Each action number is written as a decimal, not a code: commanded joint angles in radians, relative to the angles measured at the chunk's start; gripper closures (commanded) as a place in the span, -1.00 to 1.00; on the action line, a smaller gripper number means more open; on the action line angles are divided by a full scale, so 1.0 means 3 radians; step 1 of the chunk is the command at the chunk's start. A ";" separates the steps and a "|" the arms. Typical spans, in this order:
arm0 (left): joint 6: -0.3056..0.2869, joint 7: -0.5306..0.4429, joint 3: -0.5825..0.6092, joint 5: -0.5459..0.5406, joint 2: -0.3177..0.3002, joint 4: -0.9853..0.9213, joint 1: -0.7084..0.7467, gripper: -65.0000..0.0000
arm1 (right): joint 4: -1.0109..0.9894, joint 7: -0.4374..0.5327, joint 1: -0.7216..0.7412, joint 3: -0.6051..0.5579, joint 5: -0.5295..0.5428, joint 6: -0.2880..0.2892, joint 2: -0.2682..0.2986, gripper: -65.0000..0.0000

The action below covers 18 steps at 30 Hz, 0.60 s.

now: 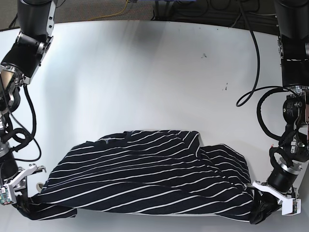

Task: Layout the t-shirt on the table in an organized manner, then fold the t-shirt properly
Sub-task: 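Hold the shirt with both grippers and pull it apart, spreading it, then lift the held shirt with both grippers and lay it flatter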

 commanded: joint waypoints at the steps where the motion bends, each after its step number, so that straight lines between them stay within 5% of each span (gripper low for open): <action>1: 0.0003 -0.0124 -0.0029 -0.0018 -0.0091 0.0042 -0.0160 0.88 | -0.0155 0.0102 0.0162 0.0010 -0.0012 -0.0029 0.0069 1.00; 18: 0.0003 -0.0124 -0.0019 -0.0028 -0.0111 -0.0045 -0.0508 0.88 | -0.0887 0.0107 0.0919 -0.0235 -0.0012 0.0078 0.0243 1.00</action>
